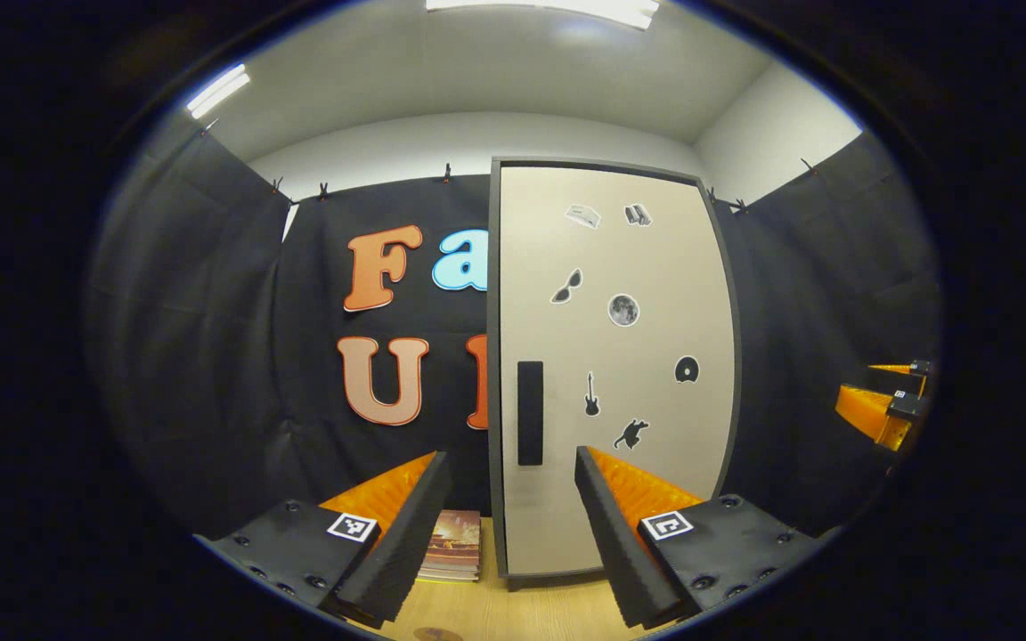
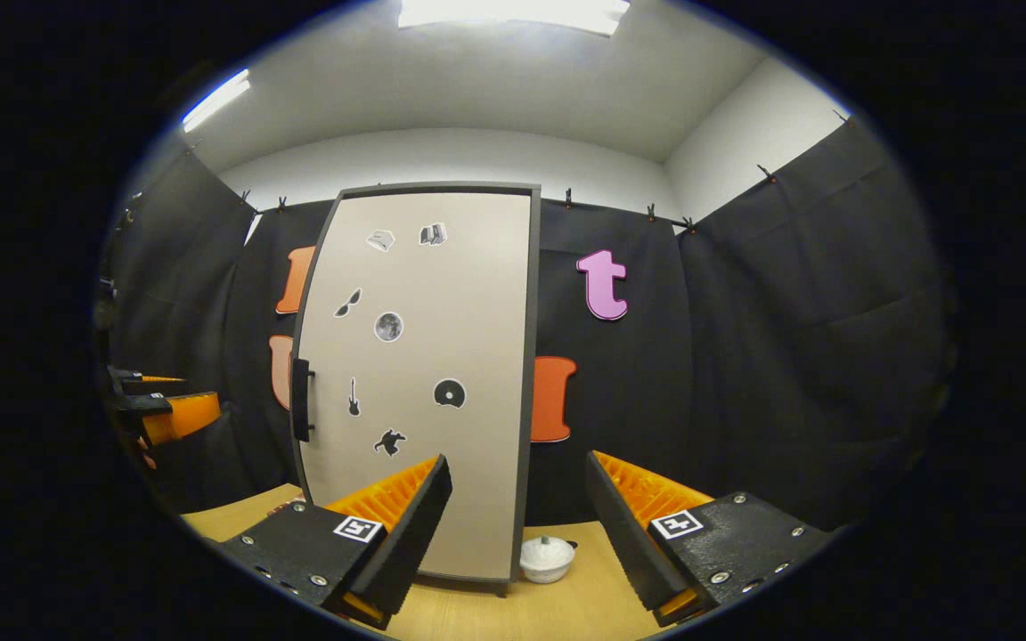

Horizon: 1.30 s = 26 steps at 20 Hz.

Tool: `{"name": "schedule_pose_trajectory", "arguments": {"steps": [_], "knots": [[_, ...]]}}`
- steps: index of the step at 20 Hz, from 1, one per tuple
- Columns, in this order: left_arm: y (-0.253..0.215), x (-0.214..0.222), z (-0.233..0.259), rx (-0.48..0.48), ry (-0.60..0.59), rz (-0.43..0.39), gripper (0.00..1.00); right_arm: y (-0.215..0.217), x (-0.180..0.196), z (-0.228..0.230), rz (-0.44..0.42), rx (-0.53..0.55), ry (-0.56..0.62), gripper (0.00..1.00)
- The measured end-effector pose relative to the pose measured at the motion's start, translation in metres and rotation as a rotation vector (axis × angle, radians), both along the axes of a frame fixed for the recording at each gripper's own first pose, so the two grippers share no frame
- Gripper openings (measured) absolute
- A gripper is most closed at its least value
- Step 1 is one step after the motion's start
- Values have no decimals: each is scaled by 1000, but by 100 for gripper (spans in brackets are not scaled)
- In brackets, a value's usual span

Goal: Open the cabinet door with the right hand, grasp the bottle in the cabinet with the left hand and place it on the coaster, then close the cabinet door with the right hand.

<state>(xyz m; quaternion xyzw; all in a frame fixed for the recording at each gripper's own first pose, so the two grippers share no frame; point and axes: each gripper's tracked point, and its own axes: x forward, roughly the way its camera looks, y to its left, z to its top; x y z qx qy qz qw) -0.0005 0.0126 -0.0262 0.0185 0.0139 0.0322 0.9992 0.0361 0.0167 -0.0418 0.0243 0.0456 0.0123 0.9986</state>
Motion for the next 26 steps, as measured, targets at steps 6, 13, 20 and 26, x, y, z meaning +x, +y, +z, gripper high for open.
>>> {"name": "schedule_pose_trajectory", "arguments": {"steps": [6,13,20,26], "knots": [[75,2,-12,64,-1,57,96,91,35,-26,62,17,83,94],[153,-2,-33,67,19,85,89,221,88,-49,189,98,177,94],[223,-8,-42,89,48,144,92,292,141,-53,185,127,247,84],[254,-11,-57,84,93,163,92,316,175,-58,129,120,269,57]]}}
